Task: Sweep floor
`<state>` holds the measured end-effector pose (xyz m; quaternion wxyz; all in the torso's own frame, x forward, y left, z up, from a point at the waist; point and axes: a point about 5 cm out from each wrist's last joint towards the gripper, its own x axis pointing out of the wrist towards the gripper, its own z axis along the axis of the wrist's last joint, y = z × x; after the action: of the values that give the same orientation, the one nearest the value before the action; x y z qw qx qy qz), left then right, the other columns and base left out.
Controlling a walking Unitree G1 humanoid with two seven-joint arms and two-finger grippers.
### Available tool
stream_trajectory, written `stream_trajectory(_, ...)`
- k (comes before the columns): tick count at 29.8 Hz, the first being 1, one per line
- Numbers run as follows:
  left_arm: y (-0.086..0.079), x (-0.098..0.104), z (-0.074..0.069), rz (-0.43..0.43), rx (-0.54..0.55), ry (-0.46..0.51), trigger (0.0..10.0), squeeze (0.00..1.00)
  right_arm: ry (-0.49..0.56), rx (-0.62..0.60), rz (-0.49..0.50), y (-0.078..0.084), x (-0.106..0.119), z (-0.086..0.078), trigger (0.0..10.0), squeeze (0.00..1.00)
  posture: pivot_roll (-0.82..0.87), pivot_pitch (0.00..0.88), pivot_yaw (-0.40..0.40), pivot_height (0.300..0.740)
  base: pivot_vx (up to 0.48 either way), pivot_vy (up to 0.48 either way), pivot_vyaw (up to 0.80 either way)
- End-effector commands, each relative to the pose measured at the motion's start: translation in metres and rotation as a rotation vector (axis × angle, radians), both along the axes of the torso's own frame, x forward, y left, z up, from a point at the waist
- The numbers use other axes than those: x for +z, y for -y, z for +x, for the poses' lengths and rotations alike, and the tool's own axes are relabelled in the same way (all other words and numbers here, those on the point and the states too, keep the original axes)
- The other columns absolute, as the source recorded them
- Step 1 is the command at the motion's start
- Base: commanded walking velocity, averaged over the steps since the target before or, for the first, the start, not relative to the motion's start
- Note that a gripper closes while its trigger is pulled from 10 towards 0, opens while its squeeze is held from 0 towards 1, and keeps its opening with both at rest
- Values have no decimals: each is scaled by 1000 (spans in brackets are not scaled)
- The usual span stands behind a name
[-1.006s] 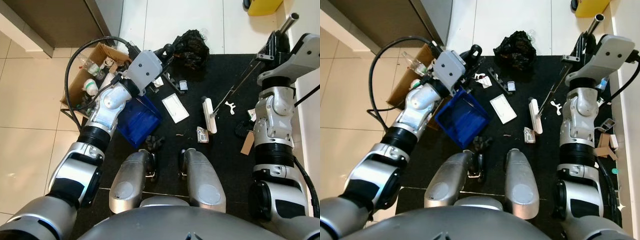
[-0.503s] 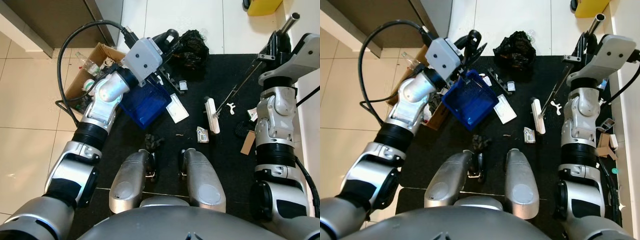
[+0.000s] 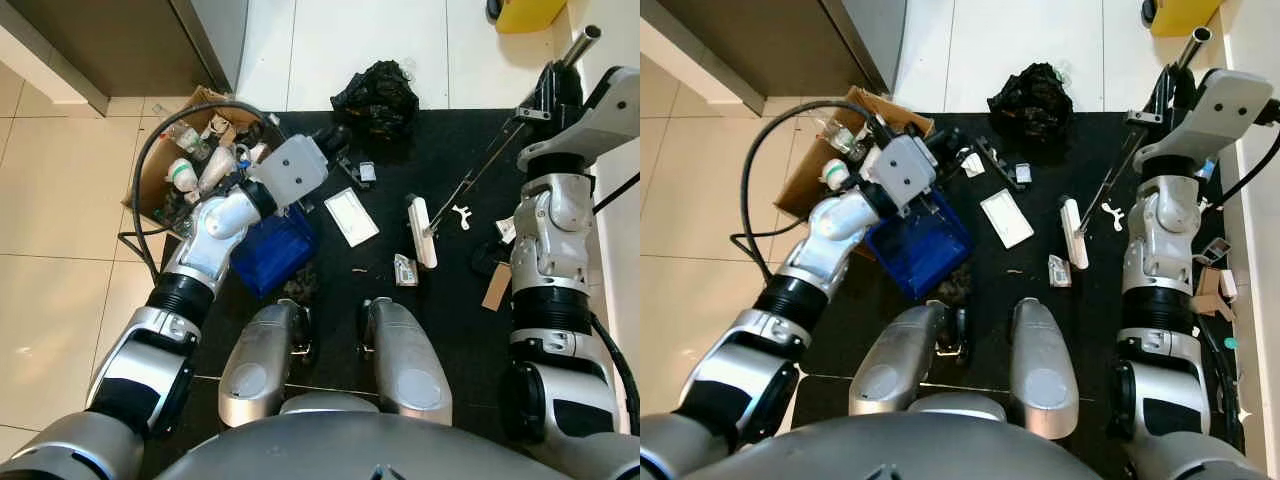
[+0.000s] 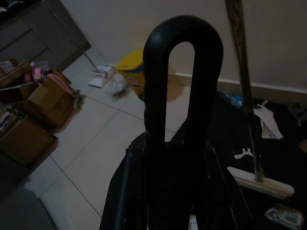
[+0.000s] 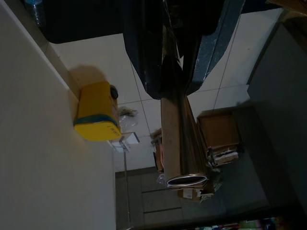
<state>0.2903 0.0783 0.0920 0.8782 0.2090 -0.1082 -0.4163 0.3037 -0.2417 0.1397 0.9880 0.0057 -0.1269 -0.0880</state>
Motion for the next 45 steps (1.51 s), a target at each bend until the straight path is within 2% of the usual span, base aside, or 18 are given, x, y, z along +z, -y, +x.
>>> stream_trajectory(1,-7,-6,-5,49,-12,19,10000,0,28,4,-10,0,5,-1,10000,0,-36,142,140,740,0,0,0)
stream_trajectory(6,-7,-12,-7,58,-1,8,10000,0,28,6,-10,0,5,-1,10000,0,-34,142,138,740,0,0,0)
stream_trajectory(9,-8,-17,-2,-21,119,-51,10000,0,24,7,-10,-1,4,-2,10000,0,-34,142,138,740,0,0,0)
stream_trajectory(10,-8,-17,-2,-21,119,-51,10000,0,24,7,-10,-1,4,-2,10000,0,-34,142,138,740,0,0,0)
stream_trajectory(12,-11,-18,5,-59,223,-75,10000,0,22,3,-10,2,4,-3,10000,0,-42,141,132,740,0,0,0)
stream_trajectory(13,-11,-18,5,-59,223,-75,10000,0,22,3,-10,2,4,-3,10000,0,-42,141,132,740,0,0,0)
stream_trajectory(15,-17,-18,14,-85,357,-84,10000,0,20,-2,-10,4,4,-4,10000,0,-44,141,132,740,0,0,0)
stream_trajectory(23,-20,-14,19,-163,432,-98,10000,0,21,-5,-9,4,4,-4,10000,0,-44,141,132,740,0,0,0)
stream_trajectory(25,-22,-15,20,-183,482,-117,10000,0,21,-3,-8,4,4,-3,10000,0,-43,139,130,740,0,0,0)
stream_trajectory(26,-27,-17,22,-202,570,-146,10000,0,21,-2,-8,3,4,-3,10000,0,-43,140,129,740,0,0,0)
stream_trajectory(30,-29,-18,23,-203,603,-152,10000,0,20,-1,-8,3,4,-3,10000,0,-43,140,129,740,0,0,0)
stream_trajectory(32,-33,-21,26,-196,689,-160,10000,0,-5,6,-30,3,0,-4,10000,0,-40,139,125,740,0,0,0)
stream_trajectory(35,-34,-21,28,-196,716,-163,10000,0,-18,10,-43,3,-2,-5,10000,0,-41,138,124,740,0,0,0)
stream_trajectory(37,-36,-23,31,-223,777,-193,10000,0,-81,20,-73,3,-11,-5,10000,0,-44,136,121,740,0,0,0)
stream_trajectory(41,-36,-23,34,-246,801,-210,10000,0,-124,3,-128,5,-16,-6,10000,0,-45,135,118,740,0,0,0)
stream_trajectory(42,-34,-22,34,-260,800,-212,10000,0,-134,-10,-172,7,-17,-6,10000,0,-50,135,116,740,0,0,0)
stream_trajectory(44,-31,-21,34,-275,785,-213,10000,0,-142,-36,-209,9,-19,-7,10000,0,-50,135,115,740,0,0,0)
stream_trajectory(45,-24,-21,33,-305,751,-222,10000,0,-159,-66,-235,12,-22,-8,10000,0,-52,137,110,740,0,0,0)
